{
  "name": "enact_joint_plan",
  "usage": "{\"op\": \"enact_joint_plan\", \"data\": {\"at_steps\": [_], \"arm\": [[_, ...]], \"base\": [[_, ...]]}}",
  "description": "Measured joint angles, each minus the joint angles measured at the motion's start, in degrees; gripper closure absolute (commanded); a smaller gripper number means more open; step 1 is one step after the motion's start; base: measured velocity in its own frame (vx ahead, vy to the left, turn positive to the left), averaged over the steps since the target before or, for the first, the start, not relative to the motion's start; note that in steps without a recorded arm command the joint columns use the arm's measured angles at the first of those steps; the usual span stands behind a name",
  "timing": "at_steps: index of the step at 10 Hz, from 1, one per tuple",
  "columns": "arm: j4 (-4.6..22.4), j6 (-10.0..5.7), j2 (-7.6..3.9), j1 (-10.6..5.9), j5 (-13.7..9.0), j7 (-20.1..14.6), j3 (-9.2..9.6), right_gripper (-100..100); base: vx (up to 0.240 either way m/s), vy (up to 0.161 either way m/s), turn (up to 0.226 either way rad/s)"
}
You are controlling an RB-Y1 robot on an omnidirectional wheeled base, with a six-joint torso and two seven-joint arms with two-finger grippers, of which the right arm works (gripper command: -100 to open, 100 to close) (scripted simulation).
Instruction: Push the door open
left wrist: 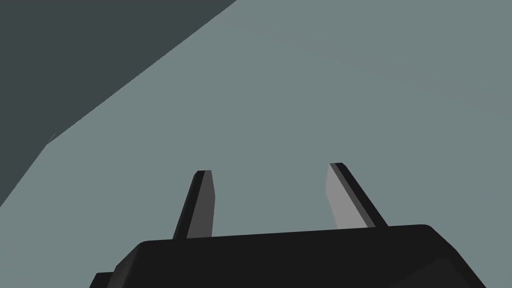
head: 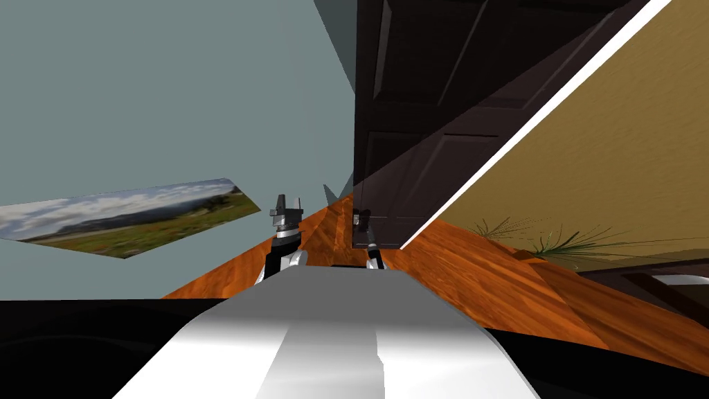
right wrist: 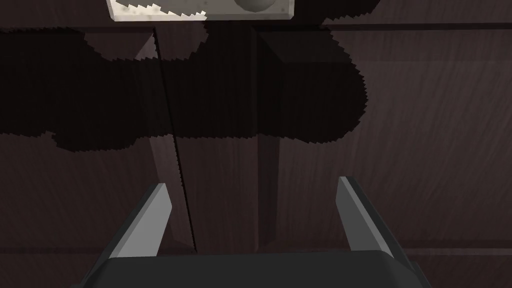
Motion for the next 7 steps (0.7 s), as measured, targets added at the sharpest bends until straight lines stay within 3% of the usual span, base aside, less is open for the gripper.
{"op": "enact_joint_plan", "data": {"at_steps": [1,4,7], "arm": [[0.5,-0.23,-0.79,-0.41,-0.1,-0.1,-0.18,-100],[-0.5,0.20,-2.27,0.07,0.0,-0.1,-0.40,-100],[-0.1,0.10,-1.34,-0.26,-0.1,0.0,-0.79,-100]], "base": [[0.145,-0.028,0.009],[0.194,0.078,0.026],[0.112,0.174,0.019]]}}
